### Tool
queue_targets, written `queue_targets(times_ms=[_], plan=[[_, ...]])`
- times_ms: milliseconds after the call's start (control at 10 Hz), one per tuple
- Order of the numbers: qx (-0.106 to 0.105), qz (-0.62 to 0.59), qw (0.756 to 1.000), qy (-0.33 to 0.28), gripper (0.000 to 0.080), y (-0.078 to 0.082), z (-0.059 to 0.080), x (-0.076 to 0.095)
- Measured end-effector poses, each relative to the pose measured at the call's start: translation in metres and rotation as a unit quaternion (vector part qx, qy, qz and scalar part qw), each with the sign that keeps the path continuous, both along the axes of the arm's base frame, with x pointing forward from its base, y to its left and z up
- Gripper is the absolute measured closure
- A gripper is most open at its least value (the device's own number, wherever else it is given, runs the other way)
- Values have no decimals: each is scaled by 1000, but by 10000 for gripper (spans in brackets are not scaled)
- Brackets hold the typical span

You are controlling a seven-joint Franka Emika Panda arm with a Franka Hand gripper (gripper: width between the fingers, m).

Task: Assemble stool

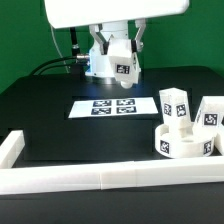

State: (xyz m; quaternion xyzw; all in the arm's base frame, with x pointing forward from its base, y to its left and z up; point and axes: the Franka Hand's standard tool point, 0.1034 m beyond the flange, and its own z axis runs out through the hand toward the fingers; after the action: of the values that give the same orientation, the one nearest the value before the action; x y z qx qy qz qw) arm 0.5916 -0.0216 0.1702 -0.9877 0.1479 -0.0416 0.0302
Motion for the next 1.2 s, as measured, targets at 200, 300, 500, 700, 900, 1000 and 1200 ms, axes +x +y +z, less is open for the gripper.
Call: queue_targets(times_ms=[200,300,500,700,900,1000,1200], plan=[[-24,0,997,-71,476,0,-4,7],[-40,4,994,-99,476,2,-19,0],[-38,6,994,-106,476,24,-26,0],[-35,-6,990,-136,476,35,-33,0],[-35,-7,990,-135,476,35,-33,0],[-35,-6,990,-135,476,35,-33,0],[-45,-27,981,-188,476,40,-44,0]])
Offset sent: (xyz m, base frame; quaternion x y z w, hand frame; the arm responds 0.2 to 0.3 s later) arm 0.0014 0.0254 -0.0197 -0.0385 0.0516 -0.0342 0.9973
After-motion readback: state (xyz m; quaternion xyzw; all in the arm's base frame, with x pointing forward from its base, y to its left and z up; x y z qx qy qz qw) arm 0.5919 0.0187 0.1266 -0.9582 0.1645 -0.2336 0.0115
